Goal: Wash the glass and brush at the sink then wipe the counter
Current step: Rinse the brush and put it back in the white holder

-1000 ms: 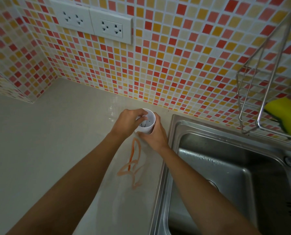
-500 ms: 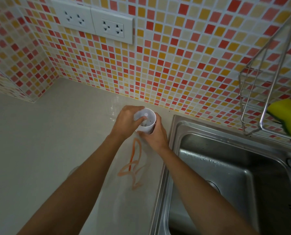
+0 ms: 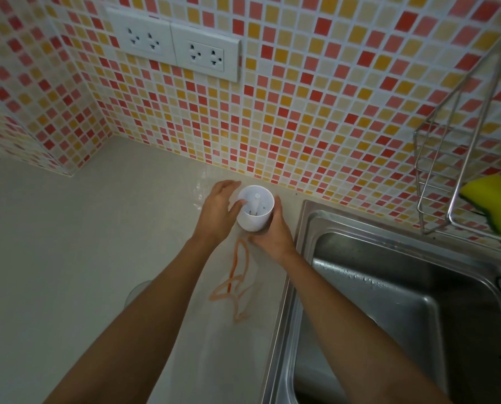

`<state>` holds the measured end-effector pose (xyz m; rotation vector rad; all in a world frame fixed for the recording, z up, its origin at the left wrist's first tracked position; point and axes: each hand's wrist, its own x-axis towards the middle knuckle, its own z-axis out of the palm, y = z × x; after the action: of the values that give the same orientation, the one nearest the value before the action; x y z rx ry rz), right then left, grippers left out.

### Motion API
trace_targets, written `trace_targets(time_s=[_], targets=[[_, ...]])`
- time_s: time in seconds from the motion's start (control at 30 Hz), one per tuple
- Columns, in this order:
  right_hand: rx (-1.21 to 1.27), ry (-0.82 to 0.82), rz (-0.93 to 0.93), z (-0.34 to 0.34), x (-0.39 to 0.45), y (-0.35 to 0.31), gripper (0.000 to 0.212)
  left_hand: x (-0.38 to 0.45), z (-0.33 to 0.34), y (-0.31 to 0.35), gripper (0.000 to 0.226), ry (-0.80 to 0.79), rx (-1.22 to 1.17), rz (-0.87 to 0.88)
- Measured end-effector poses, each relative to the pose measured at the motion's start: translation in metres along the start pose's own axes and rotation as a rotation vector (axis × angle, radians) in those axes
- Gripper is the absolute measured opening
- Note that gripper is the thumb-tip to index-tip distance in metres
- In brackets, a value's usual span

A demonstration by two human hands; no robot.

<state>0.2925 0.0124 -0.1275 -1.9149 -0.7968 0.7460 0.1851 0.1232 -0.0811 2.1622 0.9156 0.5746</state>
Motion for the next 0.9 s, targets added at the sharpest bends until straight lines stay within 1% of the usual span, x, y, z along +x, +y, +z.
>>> trace_targets(time_s=[0.03,0.07,0.1,0.13,0.2,0.23,0.27,0.37,0.4,0.5,0.6,0.7,0.8,0.9], targets=[[-0.011,-0.022,0.048,-0.005,0.000,0.003,0.120,-0.003,-0.005,-0.003,0.031,0.056,0.010,0.001],[-0.029,-0.013,0.090,-0.011,-0.001,0.007,0.118,-0.007,-0.012,-0.005,0.022,0.118,0.024,-0.005],[-0.050,0.028,0.117,-0.015,-0.003,0.012,0.108,-0.011,-0.020,-0.007,0.015,0.176,0.038,-0.016],[-0.072,0.089,0.119,-0.019,-0.006,0.016,0.093,-0.016,-0.029,-0.009,0.013,0.222,0.048,-0.027],[-0.091,0.193,0.115,-0.020,-0.011,0.022,0.066,-0.026,-0.045,-0.014,0.021,0.269,0.074,-0.038],[-0.077,0.207,0.120,-0.019,-0.012,0.022,0.061,-0.031,-0.053,-0.018,0.024,0.275,0.091,-0.029],[-0.055,0.194,0.124,-0.018,-0.013,0.020,0.065,-0.036,-0.061,-0.023,0.024,0.274,0.101,-0.013],[0.015,0.127,0.067,-0.009,-0.008,0.003,0.095,-0.047,-0.079,-0.040,0.010,0.278,0.053,0.029],[0.033,0.123,0.033,-0.005,-0.005,-0.003,0.099,-0.050,-0.084,-0.045,0.012,0.273,0.041,0.023],[0.100,0.153,-0.017,0.012,0.004,-0.012,0.098,-0.056,-0.092,-0.063,0.015,0.255,0.089,0.022],[0.162,0.218,0.019,0.024,0.011,-0.012,0.095,-0.058,-0.091,-0.079,0.014,0.248,0.123,-0.001],[0.173,0.260,0.017,0.028,0.015,-0.009,0.092,-0.060,-0.085,-0.090,0.015,0.238,0.138,-0.020],[0.143,0.241,-0.005,0.023,0.006,-0.019,0.091,-0.067,-0.088,-0.088,0.016,0.242,0.128,-0.042],[0.092,0.153,-0.048,0.016,-0.016,-0.037,0.092,-0.083,-0.104,-0.080,0.017,0.287,0.107,-0.063]])
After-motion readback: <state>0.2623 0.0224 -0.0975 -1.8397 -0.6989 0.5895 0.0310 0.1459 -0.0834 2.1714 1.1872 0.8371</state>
